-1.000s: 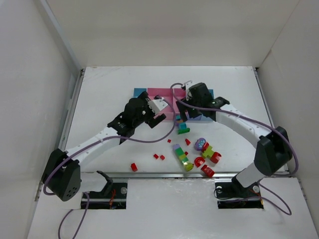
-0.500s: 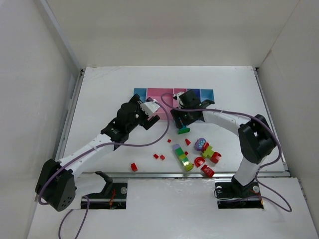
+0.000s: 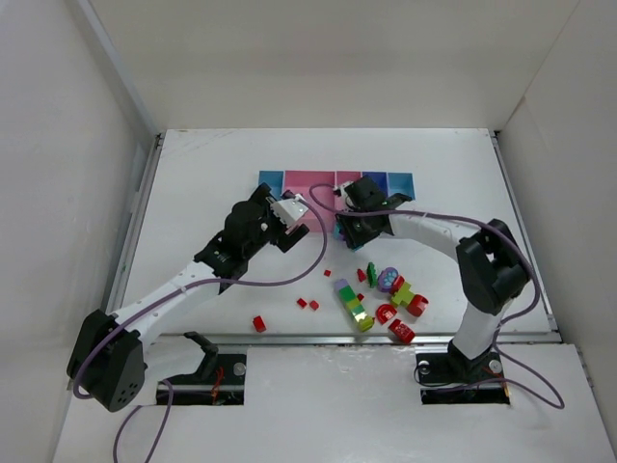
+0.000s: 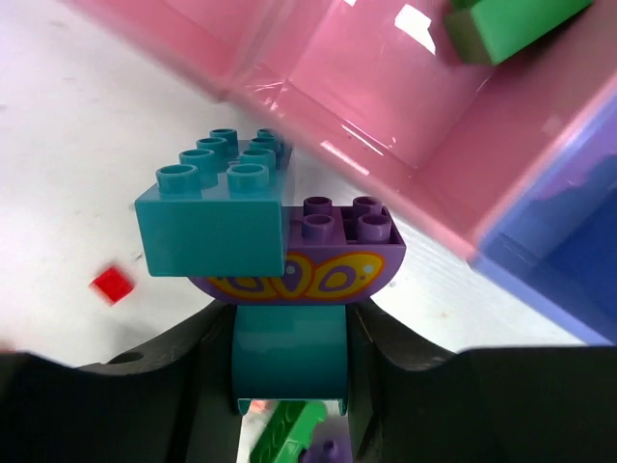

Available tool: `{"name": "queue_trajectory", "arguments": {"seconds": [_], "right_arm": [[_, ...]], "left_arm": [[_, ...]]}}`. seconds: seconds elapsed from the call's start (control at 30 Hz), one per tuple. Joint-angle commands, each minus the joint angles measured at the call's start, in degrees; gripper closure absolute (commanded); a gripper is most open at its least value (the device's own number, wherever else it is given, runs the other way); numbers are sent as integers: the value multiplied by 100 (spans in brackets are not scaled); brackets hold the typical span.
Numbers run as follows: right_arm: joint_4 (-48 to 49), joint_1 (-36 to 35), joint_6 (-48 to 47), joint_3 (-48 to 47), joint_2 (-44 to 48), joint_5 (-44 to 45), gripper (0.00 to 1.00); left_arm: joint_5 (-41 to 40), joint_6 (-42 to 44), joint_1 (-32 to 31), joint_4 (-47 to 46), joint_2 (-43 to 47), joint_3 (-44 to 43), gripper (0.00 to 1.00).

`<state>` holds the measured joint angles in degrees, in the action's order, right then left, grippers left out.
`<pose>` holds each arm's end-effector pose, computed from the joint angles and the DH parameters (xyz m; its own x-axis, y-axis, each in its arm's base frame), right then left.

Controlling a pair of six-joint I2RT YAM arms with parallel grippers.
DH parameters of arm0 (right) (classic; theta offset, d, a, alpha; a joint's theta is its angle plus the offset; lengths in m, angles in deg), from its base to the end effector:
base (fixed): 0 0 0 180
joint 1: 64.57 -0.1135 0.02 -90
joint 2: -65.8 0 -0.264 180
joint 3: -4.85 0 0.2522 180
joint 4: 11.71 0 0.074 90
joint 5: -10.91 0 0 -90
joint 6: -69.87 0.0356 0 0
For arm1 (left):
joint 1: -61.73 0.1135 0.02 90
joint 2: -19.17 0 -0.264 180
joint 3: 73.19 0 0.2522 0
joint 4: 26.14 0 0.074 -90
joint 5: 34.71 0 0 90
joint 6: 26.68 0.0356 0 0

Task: Sort the legos into containers by color

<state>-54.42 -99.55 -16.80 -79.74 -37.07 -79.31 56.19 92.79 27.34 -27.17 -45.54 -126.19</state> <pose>0.3043 0.2130 0.1959 -0.7487 -0.4530 -0.4839 -0.5322 0.8460 0.0315 0.2158 -0.1484 0.2807 0.1510 0.4928 -0.8570 0.5780 0.6593 0.4809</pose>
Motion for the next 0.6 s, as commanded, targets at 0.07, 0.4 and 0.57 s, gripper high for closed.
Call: {"name": "queue_trajectory", "arguments": {"seconds": [0.07,0.4,0.57], "right_arm": [[91,-61,-665,-72,995,-530,99],[-427,-368,-1704,-669,1321,-1164,100],[-480,-510,-1986,-669,1559,-1216,100]], "left_arm": [[462,189,11,-227,143,22,8],[2658,1427,380,-297,-190,-382,9],[4273,2166,915,378,-595,-1022,11]]}}
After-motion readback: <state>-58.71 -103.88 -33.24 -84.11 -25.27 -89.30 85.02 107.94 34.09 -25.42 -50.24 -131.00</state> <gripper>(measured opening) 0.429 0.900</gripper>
